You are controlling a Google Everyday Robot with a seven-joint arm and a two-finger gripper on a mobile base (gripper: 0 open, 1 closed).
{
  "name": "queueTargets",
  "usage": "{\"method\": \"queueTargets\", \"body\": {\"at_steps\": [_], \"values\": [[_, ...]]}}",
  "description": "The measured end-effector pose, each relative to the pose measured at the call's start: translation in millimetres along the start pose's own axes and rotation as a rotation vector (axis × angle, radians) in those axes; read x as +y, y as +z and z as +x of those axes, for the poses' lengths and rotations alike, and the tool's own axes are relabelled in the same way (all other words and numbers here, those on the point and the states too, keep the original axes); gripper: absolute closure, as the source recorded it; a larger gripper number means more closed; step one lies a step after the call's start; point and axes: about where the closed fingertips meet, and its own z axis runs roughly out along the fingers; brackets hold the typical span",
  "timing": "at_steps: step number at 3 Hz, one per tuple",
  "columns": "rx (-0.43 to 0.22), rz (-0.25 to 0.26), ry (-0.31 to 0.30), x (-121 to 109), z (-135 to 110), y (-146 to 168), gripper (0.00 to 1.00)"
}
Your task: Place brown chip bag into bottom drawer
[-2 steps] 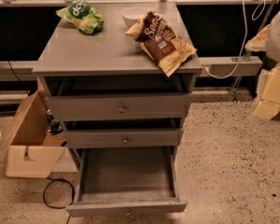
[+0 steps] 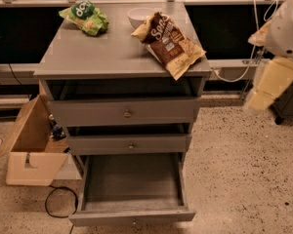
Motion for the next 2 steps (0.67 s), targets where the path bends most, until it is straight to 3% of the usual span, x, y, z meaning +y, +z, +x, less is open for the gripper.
{"method": "queueTargets", "body": {"at_steps": [1, 2], "values": [[-0.106, 0.050, 0.085, -58.0, -34.8, 30.0, 0.00], [-0.233, 0.099, 0.222, -116.0, -72.2, 60.0, 0.00]]}}
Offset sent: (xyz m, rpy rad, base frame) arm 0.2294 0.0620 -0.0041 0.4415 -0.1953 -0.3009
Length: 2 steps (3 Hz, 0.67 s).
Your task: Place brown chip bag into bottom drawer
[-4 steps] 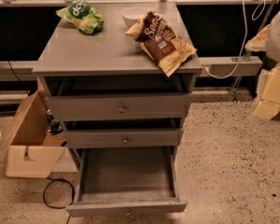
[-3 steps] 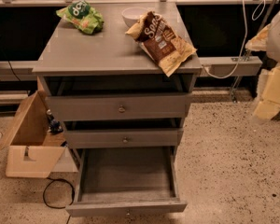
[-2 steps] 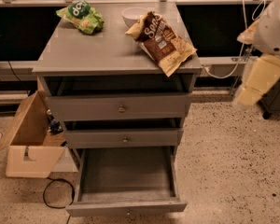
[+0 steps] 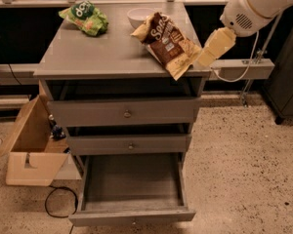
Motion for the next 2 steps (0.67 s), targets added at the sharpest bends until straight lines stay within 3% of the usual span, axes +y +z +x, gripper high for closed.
{"method": "queueTargets", "body": {"at_steps": [1, 2], "values": [[0.000, 0.000, 0.000, 0.0, 0.0, 0.0, 0.00], [-0.030, 0.018, 0.029, -16.4, -13.0, 23.9, 0.00]]}}
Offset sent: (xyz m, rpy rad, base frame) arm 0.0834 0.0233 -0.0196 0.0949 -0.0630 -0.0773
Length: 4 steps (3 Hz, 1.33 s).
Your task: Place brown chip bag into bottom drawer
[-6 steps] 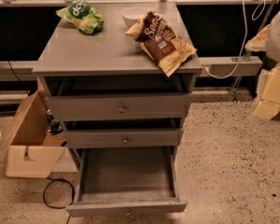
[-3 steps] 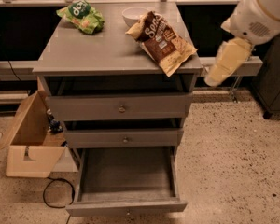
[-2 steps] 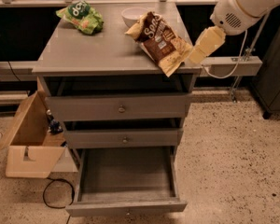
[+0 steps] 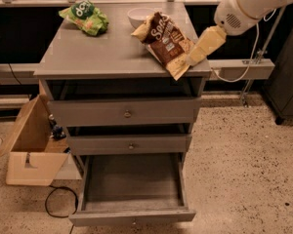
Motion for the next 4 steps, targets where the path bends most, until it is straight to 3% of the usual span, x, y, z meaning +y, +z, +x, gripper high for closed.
{"method": "queueTargets", "body": {"at_steps": [1, 2, 3, 4], "values": [[-0.063, 0.016, 0.064, -26.6, -31.7, 53.4, 0.00], [-0.093, 0.003, 0.123, -34.8, -51.0, 87.3, 0.00], [-0.124, -0.058, 0.163, -29.3, -77.1, 131.4, 0.00], [-0.136, -0.091, 0.174, -24.4, -90.5, 154.9, 0.00]]}}
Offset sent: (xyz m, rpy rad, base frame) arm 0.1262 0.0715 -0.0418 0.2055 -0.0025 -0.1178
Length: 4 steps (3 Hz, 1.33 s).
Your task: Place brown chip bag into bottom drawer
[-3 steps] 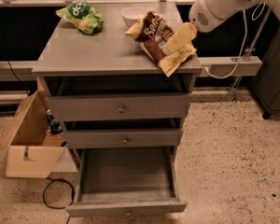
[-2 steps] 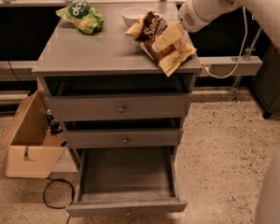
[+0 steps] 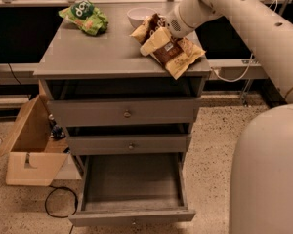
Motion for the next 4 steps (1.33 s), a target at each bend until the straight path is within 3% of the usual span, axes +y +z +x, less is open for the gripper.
{"method": "queueTargets", "body": {"at_steps": [2, 3, 4], "values": [[-0.059, -0.038, 0.002, 6.1, -10.3, 34.0, 0.42], [-0.148, -0.022, -0.015, 6.7, -16.8, 12.6, 0.73], [-0.233, 0.004, -0.035, 9.4, -10.5, -28.7, 0.96]]}}
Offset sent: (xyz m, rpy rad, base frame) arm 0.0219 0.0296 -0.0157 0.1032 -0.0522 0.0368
